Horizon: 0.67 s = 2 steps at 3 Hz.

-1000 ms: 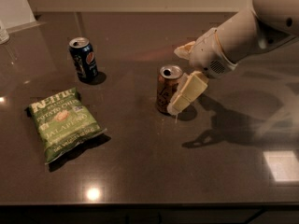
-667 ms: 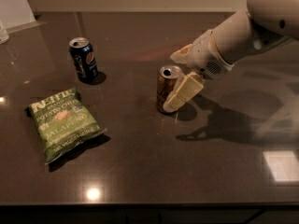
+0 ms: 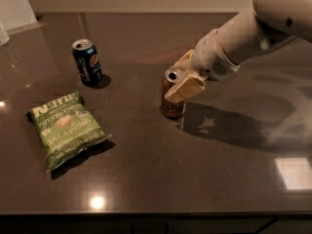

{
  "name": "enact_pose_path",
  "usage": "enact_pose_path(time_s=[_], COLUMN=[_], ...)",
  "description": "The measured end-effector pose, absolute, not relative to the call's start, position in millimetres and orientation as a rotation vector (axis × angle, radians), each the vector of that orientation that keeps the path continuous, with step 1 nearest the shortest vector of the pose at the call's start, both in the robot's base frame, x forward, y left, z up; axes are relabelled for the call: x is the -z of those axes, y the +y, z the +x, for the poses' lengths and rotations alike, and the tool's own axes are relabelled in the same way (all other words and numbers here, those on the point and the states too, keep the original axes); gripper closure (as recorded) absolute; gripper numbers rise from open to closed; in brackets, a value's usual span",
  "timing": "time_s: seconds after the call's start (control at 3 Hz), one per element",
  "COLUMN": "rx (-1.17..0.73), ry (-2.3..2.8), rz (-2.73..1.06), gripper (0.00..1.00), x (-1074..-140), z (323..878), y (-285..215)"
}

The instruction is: Move orange can near green jalapeno chip bag

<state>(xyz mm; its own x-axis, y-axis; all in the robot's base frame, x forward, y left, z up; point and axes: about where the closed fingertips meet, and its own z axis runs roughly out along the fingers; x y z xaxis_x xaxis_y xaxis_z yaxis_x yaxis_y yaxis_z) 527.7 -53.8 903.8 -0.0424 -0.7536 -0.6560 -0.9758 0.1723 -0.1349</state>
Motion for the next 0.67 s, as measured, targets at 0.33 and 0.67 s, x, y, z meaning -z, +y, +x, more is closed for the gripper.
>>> enact_pose_path(time_s=[0.33,0.67], rx=[-0.52,-0.591], ry=[1.802,1.747], rz=[-1.657,-1.71], gripper=[0.85,1.0], x=[-913.2,-924.0], z=[518.7,508.0], y=[-36.2,-5.7])
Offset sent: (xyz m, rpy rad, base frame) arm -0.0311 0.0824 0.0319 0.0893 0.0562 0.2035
